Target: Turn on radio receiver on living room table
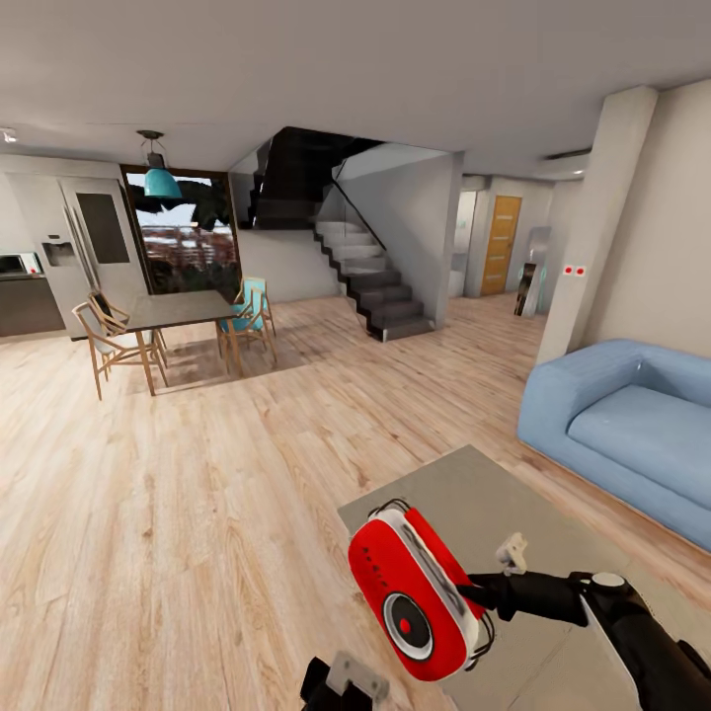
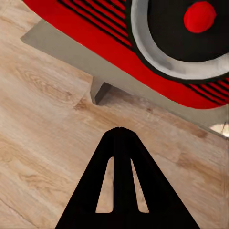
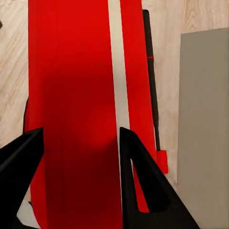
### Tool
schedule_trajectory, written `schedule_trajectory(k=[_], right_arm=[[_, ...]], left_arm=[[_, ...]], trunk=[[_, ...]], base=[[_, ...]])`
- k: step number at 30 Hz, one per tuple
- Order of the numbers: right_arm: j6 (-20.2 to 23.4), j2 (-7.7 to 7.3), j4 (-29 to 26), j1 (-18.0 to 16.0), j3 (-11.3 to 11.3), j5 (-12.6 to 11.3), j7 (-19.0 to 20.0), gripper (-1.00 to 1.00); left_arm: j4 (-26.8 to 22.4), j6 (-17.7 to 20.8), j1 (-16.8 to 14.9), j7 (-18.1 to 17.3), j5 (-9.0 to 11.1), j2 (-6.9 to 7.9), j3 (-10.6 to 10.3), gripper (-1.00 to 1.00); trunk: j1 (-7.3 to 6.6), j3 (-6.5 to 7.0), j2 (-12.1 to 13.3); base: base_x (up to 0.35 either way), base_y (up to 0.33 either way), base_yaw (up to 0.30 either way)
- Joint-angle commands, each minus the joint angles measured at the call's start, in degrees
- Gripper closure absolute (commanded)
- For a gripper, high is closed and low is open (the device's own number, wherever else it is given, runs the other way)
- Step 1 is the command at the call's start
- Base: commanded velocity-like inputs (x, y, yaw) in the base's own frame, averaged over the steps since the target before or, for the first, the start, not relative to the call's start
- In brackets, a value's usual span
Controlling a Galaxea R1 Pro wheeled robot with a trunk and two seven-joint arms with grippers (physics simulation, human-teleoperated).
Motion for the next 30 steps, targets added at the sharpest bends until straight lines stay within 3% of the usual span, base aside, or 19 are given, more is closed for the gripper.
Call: schedule_trajectory(k=[1,5,10,19,30], right_arm=[[-0.03,0.46,0.08,-0.03,0.61,-0.2,0.04,1.0],[-0.03,1.76,0.25,0.0,4.41,-0.44,0.04,1.0],[-0.03,3.44,0.4,-0.01,7.22,-0.43,-0.06,1.0],[-0.03,3.88,0.53,0.0,7.75,-0.43,0.16,1.0],[-0.03,3.89,0.53,0.0,7.77,-0.43,0.29,1.0]], left_arm=[[-0.94,0.07,-0.06,-2.04,-0.01,0.0,-0.04,1.0],[-1.82,0.13,-0.13,-7.03,-0.07,0.0,-0.08,1.0],[-2.31,0.06,-0.2,-8.46,-0.17,0.0,-0.09,1.0],[-3.82,0.05,-0.37,-9.42,-0.38,0.0,-0.09,1.0],[-2.14,-0.03,-0.39,-9.78,-0.72,0.0,0.27,1.0]], trunk=[[0.0,0.0,0.0],[0.0,0.0,0.0],[0.0,0.0,0.0],[0.0,0.0,0.0],[0.0,0.0,0.0]], base=[[0.0,0.0,0.0],[0.0,0.0,0.0],[0.0,0.0,0.0],[0.0,0.0,0.0],[0.0,0.0,0.0]])
